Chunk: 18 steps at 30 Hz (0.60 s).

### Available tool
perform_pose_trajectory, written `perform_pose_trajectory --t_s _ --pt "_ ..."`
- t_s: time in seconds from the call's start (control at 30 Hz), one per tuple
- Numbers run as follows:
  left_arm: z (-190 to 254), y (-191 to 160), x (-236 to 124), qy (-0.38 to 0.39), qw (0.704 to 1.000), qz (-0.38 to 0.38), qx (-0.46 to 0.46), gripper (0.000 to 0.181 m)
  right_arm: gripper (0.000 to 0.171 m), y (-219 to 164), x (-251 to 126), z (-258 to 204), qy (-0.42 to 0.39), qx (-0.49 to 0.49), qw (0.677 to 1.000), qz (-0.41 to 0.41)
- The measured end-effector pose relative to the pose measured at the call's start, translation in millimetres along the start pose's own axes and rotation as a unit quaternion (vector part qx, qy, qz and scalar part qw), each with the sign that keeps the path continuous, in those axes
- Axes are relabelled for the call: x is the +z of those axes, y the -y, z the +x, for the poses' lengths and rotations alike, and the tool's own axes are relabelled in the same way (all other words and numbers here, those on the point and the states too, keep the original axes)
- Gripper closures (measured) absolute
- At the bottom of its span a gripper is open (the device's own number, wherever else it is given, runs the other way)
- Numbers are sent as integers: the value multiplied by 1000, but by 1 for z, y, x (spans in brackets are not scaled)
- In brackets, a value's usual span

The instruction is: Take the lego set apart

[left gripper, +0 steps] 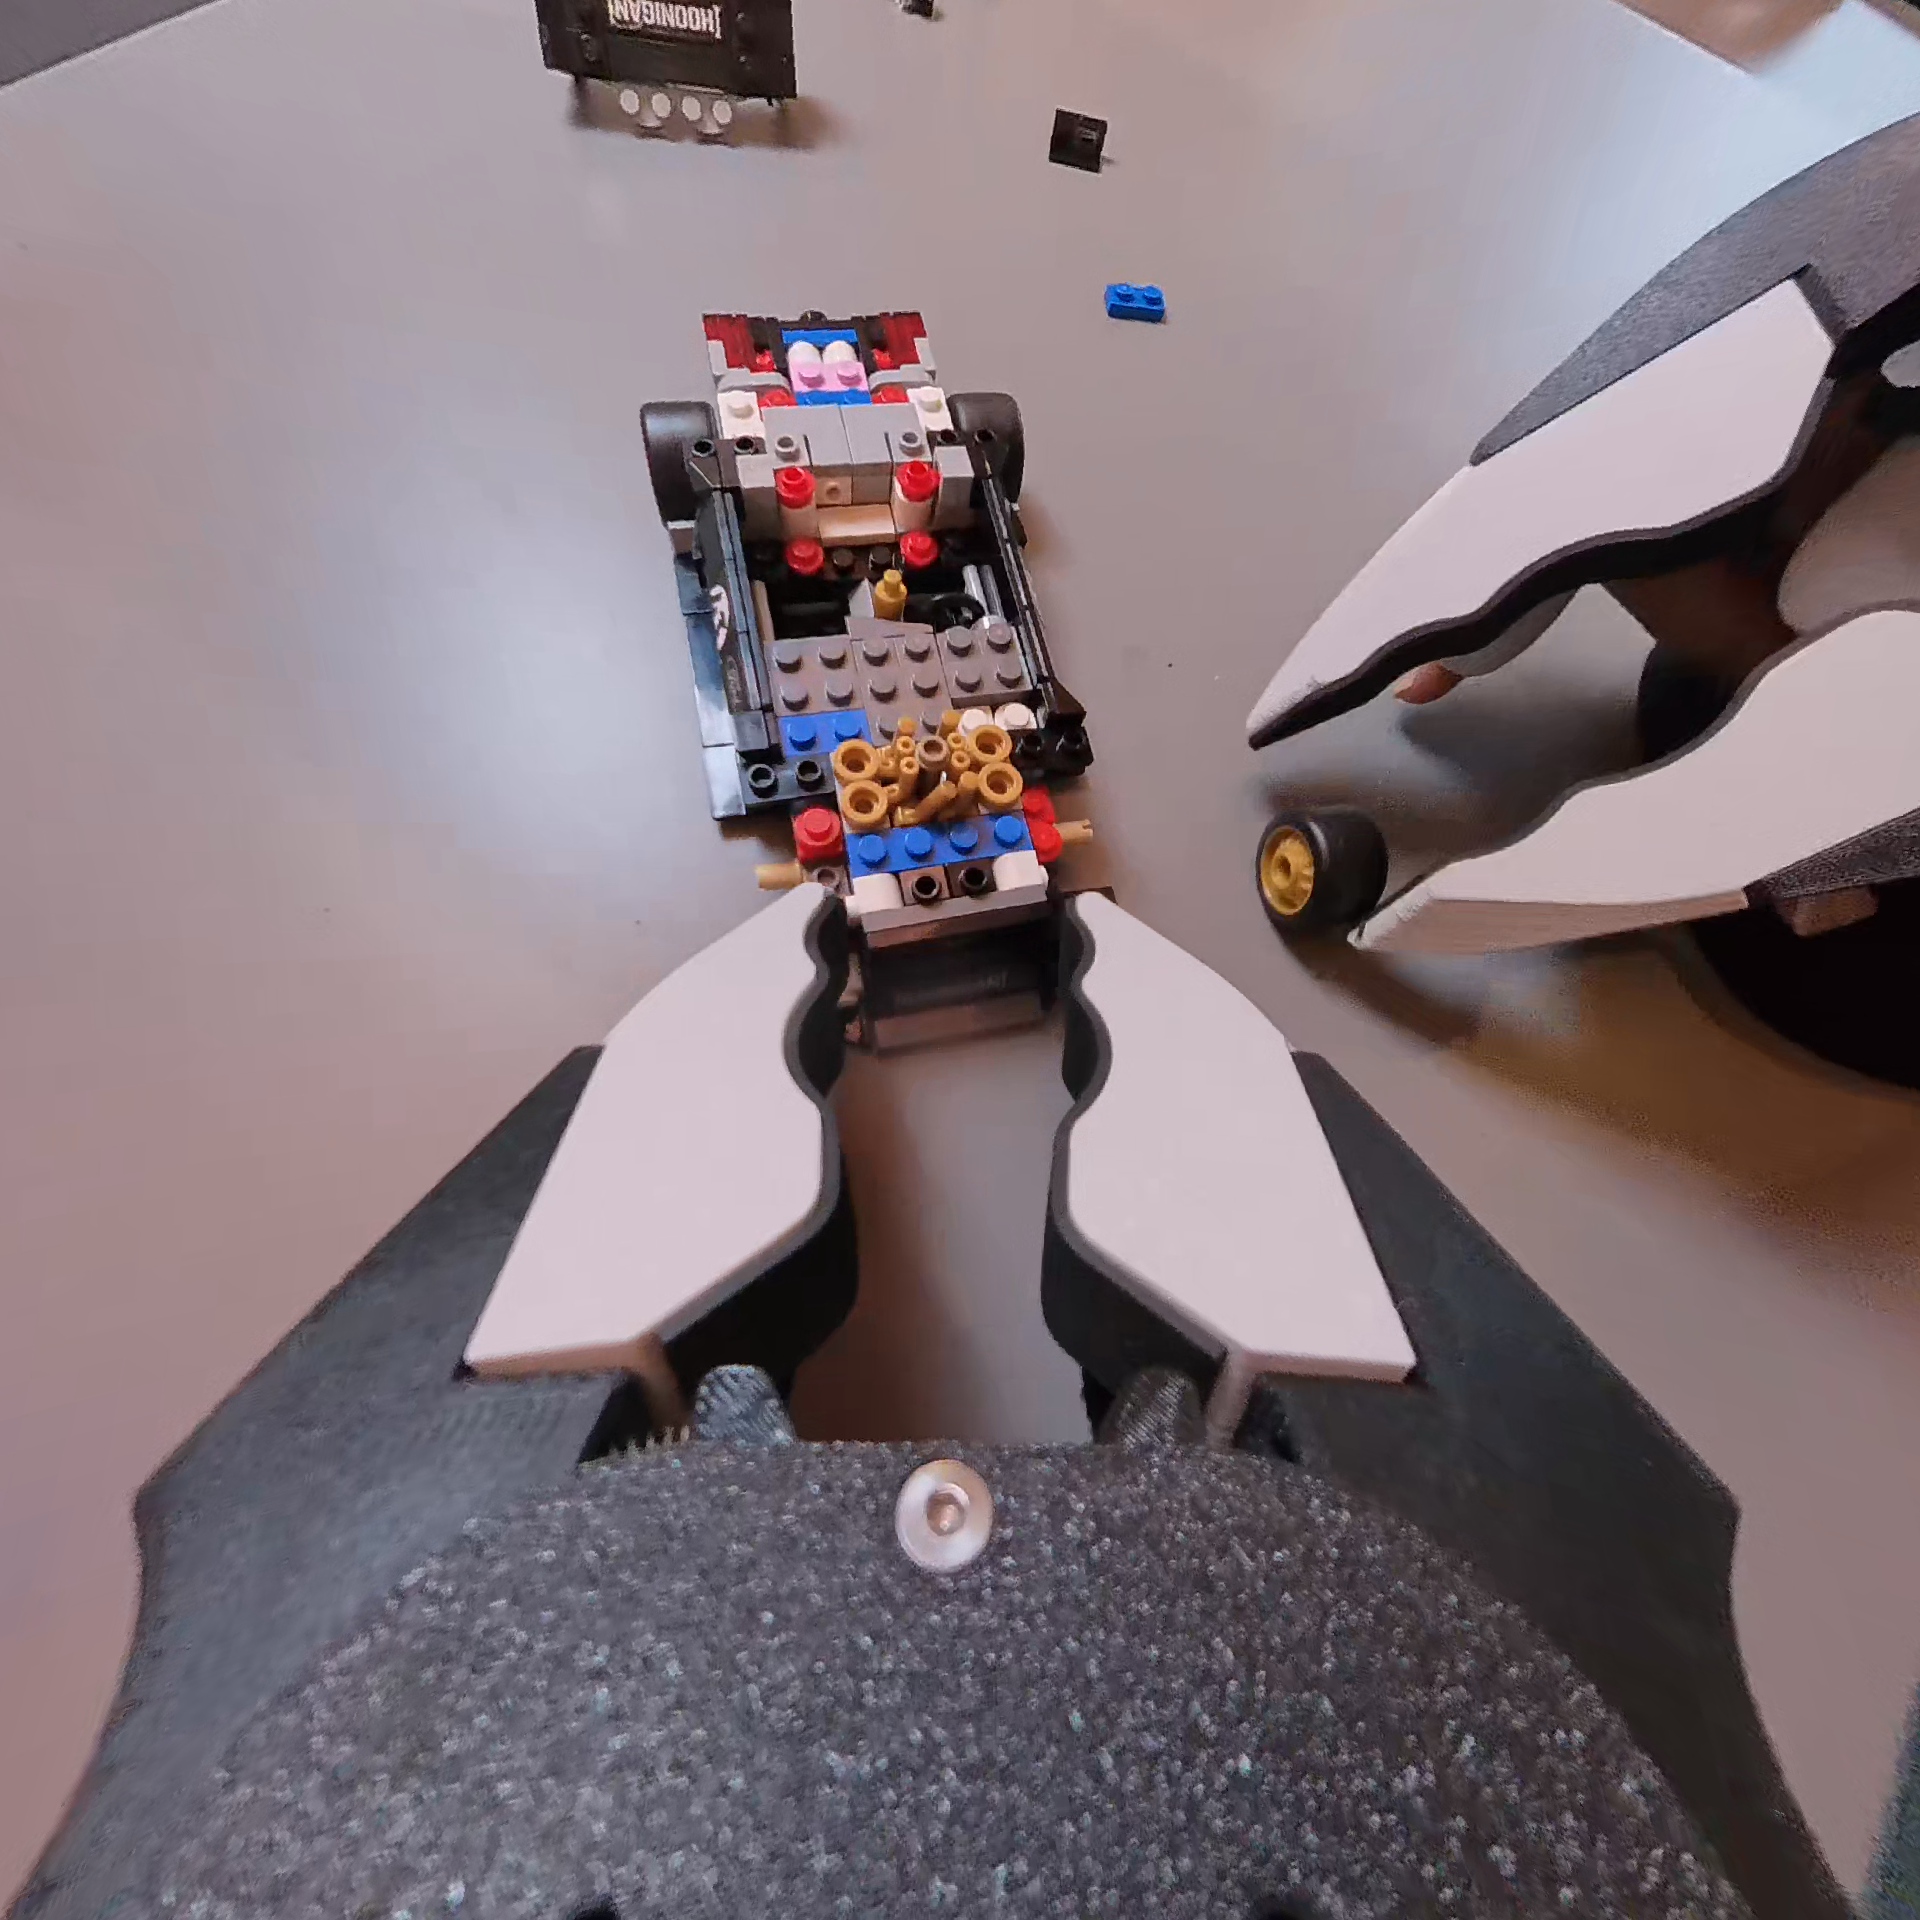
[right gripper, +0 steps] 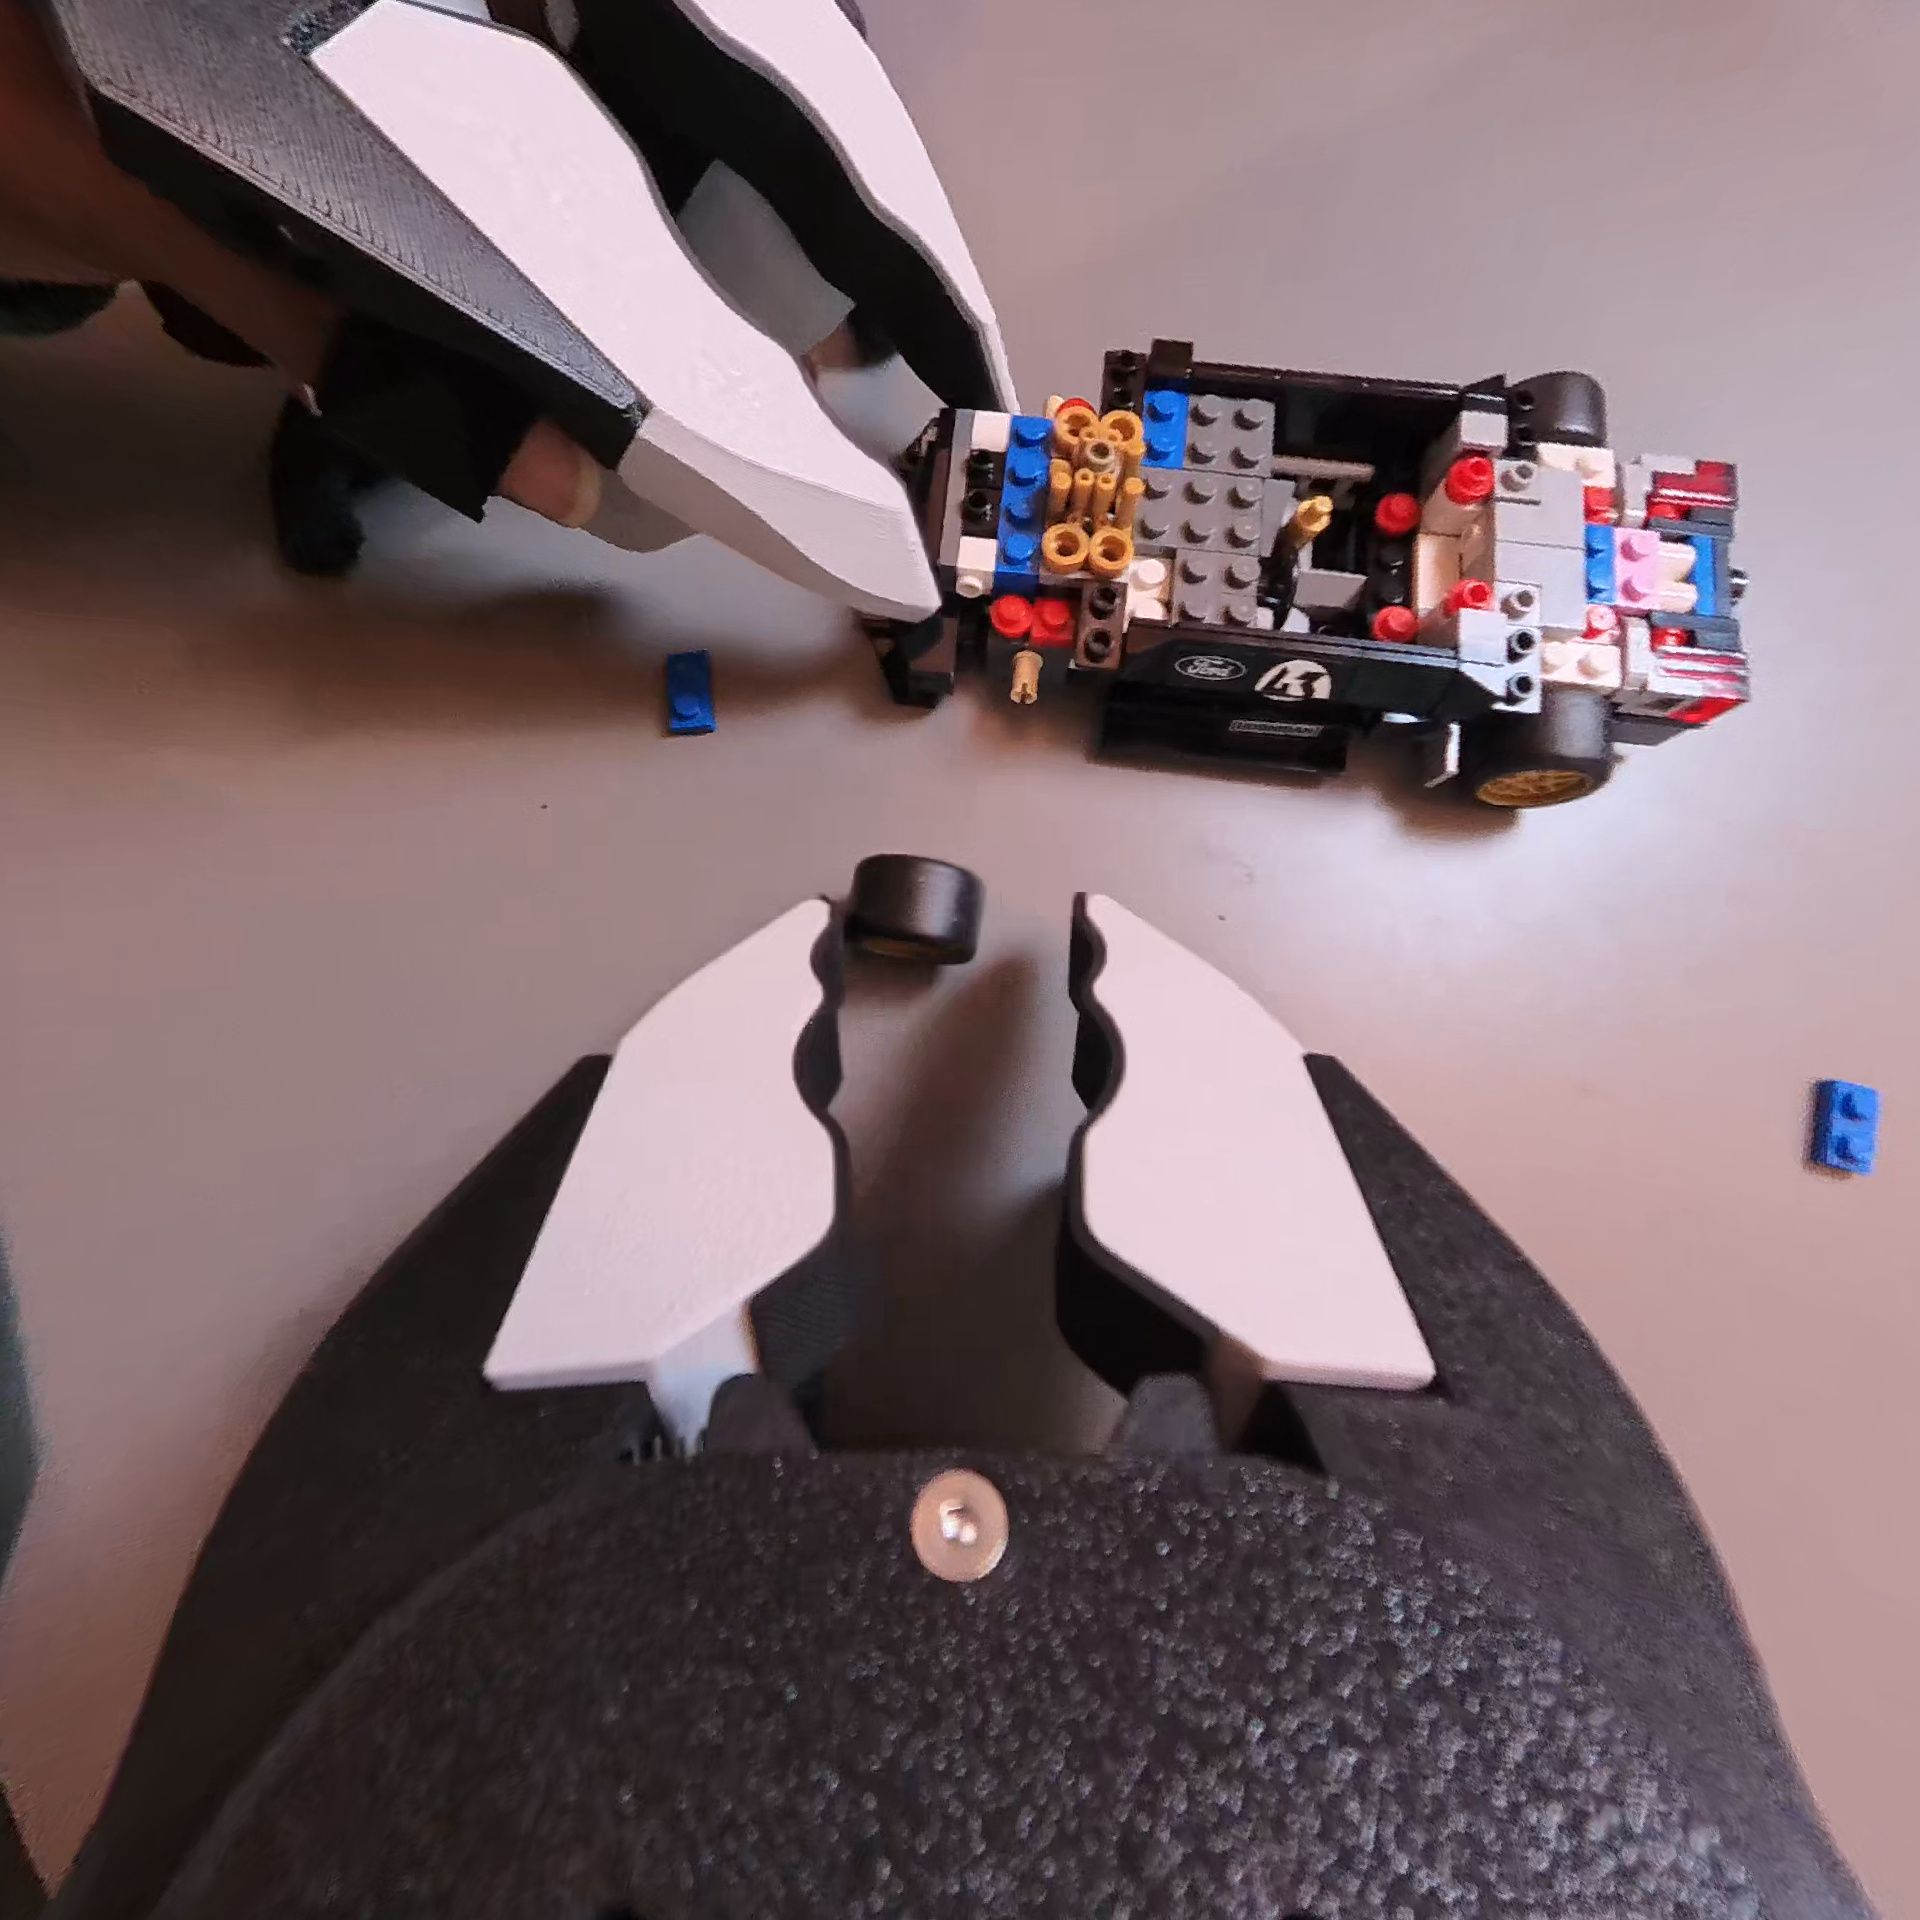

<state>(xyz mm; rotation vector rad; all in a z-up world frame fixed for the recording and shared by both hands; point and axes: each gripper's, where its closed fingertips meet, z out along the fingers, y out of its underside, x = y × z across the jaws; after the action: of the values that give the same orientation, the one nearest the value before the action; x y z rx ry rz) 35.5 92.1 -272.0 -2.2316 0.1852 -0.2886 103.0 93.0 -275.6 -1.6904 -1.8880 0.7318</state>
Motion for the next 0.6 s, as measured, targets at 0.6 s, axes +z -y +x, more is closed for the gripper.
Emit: perform_pose_trajectory --t_s 0.6 --pt "-7 45 -11 -41 998 -7 38 130 133 24 7 100 -4 44 999 26"
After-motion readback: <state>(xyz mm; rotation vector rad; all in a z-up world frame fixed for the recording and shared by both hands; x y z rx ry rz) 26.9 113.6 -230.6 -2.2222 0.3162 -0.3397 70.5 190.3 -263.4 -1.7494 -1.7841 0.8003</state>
